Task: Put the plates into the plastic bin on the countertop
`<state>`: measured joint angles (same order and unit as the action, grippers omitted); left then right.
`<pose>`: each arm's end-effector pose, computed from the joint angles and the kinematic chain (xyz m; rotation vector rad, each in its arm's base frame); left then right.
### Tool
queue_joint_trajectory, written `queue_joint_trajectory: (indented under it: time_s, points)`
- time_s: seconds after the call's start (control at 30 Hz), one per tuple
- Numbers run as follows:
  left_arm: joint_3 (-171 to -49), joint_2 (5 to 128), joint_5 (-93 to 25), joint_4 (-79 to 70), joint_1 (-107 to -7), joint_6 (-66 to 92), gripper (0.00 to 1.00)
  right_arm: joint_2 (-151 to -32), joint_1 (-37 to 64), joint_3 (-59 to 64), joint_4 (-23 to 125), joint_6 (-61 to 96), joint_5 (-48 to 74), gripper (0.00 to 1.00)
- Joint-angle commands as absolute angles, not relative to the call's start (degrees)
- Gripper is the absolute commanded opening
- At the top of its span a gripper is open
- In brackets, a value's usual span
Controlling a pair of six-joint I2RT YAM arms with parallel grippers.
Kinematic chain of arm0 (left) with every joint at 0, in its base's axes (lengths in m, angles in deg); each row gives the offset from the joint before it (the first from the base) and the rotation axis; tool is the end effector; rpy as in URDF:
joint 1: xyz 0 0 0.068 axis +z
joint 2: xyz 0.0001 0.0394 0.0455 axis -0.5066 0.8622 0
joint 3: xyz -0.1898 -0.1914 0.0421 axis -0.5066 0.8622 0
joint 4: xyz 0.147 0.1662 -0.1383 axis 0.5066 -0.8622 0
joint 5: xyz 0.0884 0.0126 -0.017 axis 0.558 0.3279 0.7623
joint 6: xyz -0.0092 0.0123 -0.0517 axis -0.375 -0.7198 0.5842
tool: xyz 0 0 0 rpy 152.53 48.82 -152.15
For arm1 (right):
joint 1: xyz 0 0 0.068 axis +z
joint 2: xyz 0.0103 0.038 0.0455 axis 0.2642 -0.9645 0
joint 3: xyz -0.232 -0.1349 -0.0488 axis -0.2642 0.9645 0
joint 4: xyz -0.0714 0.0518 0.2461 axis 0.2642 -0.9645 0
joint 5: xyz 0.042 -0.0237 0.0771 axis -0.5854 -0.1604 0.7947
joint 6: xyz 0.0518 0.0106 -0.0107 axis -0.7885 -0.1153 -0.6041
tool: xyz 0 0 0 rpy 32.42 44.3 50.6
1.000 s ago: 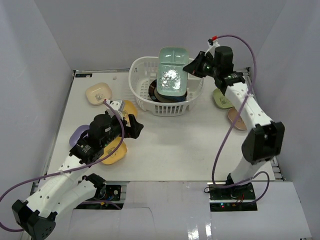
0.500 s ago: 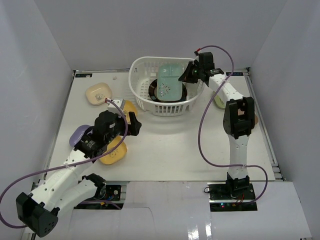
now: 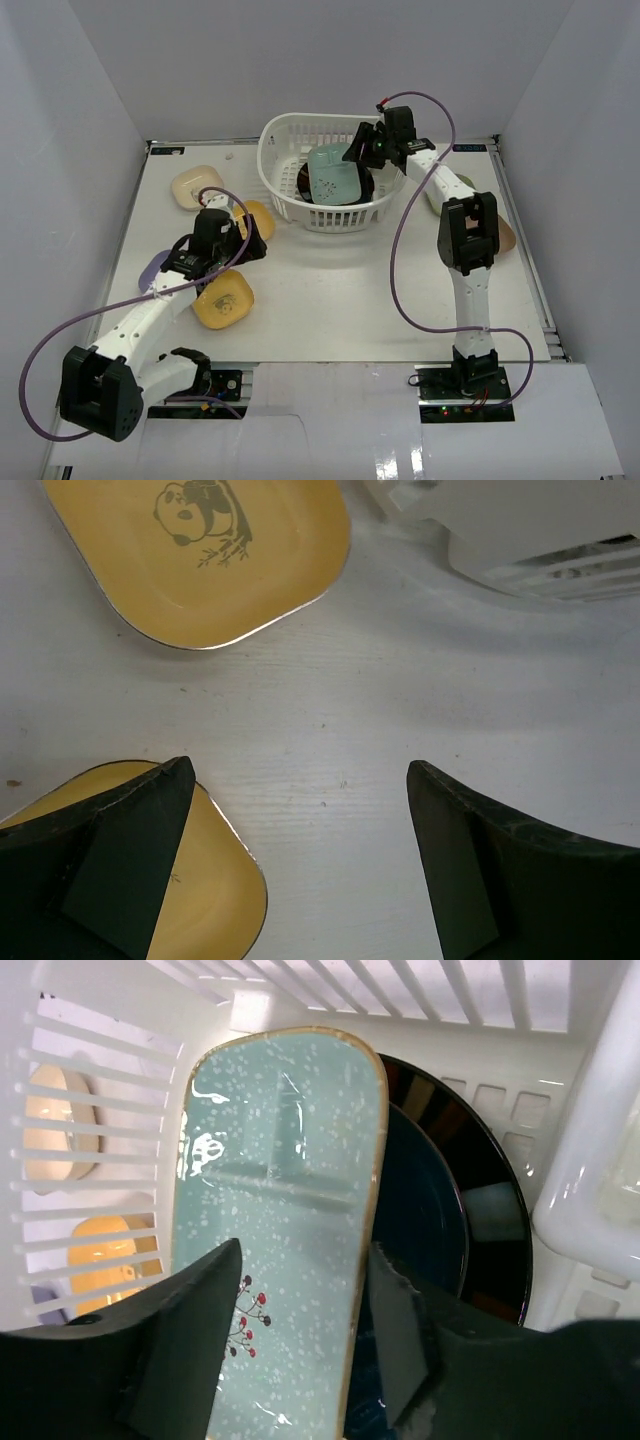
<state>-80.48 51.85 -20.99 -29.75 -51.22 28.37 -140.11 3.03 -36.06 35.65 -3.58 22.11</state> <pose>0.2119 -0.0775 0.2516 -0.1562 2.3095 -0.3347 0.5022 0.1772 0.2553 0.0072 2.1883 0.7778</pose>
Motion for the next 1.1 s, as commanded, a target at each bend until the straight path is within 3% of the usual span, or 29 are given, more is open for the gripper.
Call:
queue_joint_trajectory:
  time_s: [0.0,0.13,0.33,0.57,0.7,0.97,1.07]
  points:
    - [-82.04,53.57,-24.62,-27.86,-46.46,32.38,0.98,-137.14,4.19,-37.71,39.47,-0.78,21.22,0.61]
    - [-82.74,57.08,-24.19,-24.61,-43.28,35.81,0.98,-132.50,5.51,-35.34,40.87,1.86,22.09,0.74]
    - [-85.20,65.50,-22.08,-20.92,-38.79,39.51,0.93,-119.77,6.65,-22.54,46.75,4.50,25.52,0.81]
    - [-92.14,75.97,-14.09,-20.30,-37.47,39.77,0.82,-101.73,10.34,2.93,59.23,3.71,29.30,0.71]
    - [-94.60,81.07,-12.24,-19.25,-36.59,37.41,0.76,-95.93,17.87,12.82,62.57,3.97,27.20,0.65]
    - [-94.17,85.91,-11.18,-18.46,-36.07,36.52,0.71,-99.95,32.21,16.18,64.43,3.97,23.15,0.63]
    - [-95.04,88.28,-12.40,-17.31,-35.80,35.47,0.53,-105.29,36.60,14.60,65.39,3.36,20.26,0.63]
